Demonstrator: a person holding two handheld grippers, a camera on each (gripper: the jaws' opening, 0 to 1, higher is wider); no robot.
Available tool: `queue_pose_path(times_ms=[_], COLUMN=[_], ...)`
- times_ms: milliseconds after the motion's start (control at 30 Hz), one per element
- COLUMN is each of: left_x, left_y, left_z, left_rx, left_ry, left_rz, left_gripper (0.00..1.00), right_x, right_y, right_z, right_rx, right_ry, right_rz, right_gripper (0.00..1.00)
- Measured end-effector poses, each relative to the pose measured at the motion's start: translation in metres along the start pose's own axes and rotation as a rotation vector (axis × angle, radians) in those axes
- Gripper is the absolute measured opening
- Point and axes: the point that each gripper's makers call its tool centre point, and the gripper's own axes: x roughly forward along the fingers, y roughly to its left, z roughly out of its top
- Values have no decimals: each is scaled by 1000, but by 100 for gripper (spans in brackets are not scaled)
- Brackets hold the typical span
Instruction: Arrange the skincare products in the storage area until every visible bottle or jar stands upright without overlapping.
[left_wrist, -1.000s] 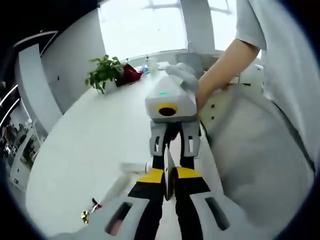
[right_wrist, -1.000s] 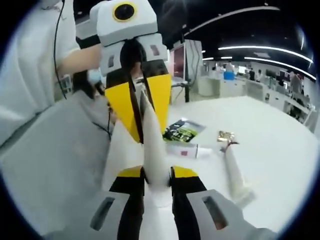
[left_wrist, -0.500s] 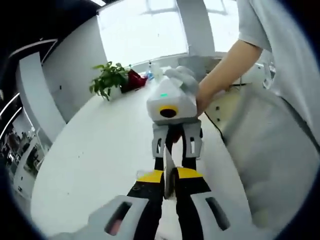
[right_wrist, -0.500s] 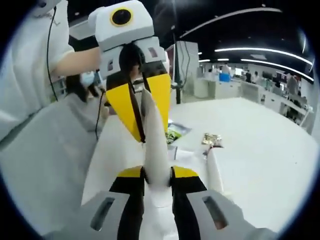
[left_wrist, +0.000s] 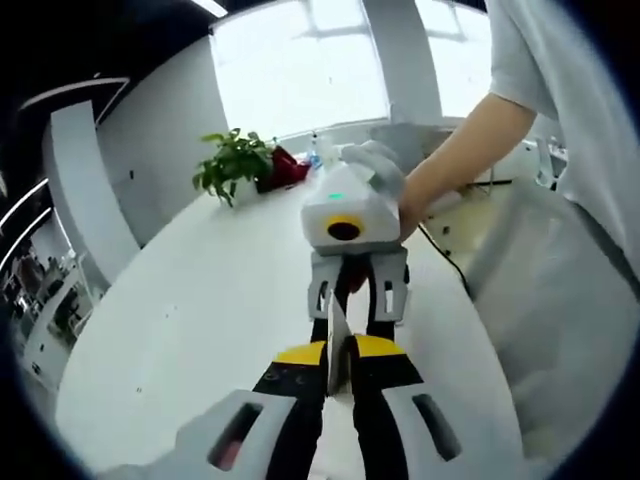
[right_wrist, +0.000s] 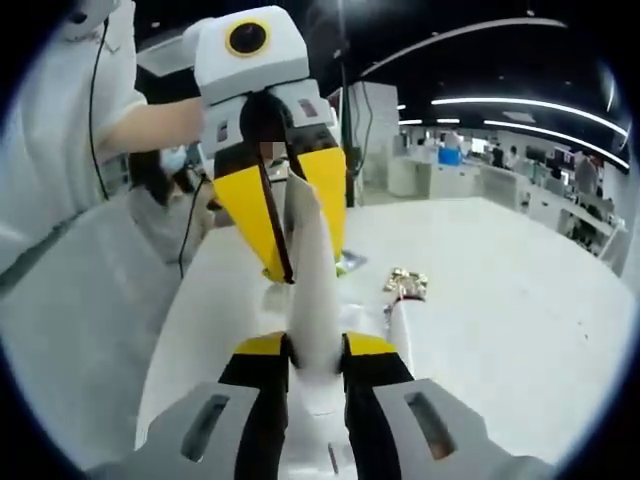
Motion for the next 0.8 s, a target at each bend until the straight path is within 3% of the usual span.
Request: queue_pose_path(times_ms=[633,800], left_x=[1,0], left_y=[5,5], left_z=[-5,-10], left_rx=[-38,-31], left_ry=[-22,5], left_rz=[12,22], left_gripper=[15,19], right_x=[1,4], right_y=[1,3], right_z=[1,-2], right_rx=[19,27], right_ry=[1,20], right_rz=[-7,-11], right_gripper=[21,27])
